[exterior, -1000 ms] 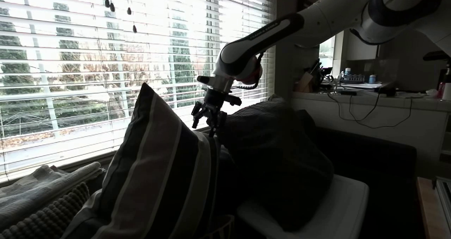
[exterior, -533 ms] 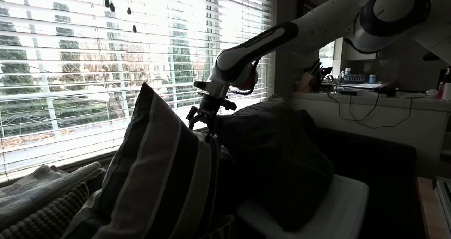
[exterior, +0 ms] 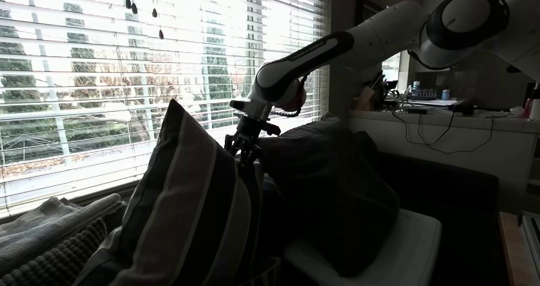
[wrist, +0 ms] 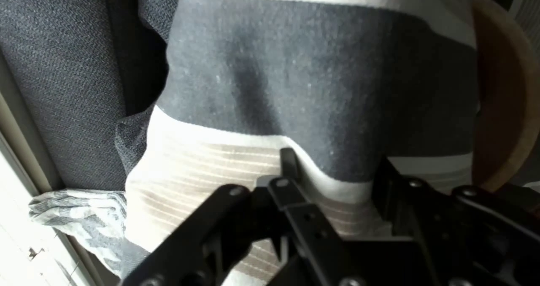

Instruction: Pick up the striped pillow and move it to the right of the couch

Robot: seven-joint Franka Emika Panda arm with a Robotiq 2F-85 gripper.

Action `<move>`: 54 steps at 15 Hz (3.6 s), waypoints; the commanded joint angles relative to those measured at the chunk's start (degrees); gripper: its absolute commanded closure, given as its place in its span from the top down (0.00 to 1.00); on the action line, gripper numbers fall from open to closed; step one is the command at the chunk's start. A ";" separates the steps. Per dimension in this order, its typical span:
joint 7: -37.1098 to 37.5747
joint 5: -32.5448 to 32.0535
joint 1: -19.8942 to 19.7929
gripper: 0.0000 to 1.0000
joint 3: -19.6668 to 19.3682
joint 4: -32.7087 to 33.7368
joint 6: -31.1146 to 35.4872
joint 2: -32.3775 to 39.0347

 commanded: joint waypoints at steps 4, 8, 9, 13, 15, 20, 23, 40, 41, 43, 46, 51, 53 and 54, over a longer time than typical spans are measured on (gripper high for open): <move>3.40 0.68 -0.02 0.00 0.96 1.33 -1.38 -1.25; 4.23 2.67 -1.16 0.01 2.76 0.74 -1.76 -4.61; 4.22 3.31 -1.40 0.02 3.16 0.66 -1.79 -5.44; 3.58 7.89 -3.06 0.02 5.58 1.25 -1.68 -8.51; 2.83 10.39 -4.43 0.02 7.47 1.53 -1.58 -9.76; 2.95 12.14 -6.08 0.02 9.91 2.13 -1.03 -12.80; 3.59 12.99 -7.55 0.02 10.76 2.19 -3.86 -15.58; 11.37 34.13 -22.20 0.02 2.83 -8.40 -44.42 -43.35; 11.09 34.74 -22.22 0.02 0.01 -10.16 -45.98 -45.31; 10.69 33.82 -20.82 0.02 -7.27 -13.68 -48.48 -49.62; 9.52 32.68 -19.83 0.02 -16.28 -18.47 -52.10 -54.51; 6.72 30.08 -20.51 0.02 -28.21 -23.63 -57.96 -57.83; 3.77 28.56 -21.02 0.02 -32.02 -24.73 -60.29 -57.50; 1.97 27.75 -21.33 0.02 -33.77 -24.67 -61.45 -56.72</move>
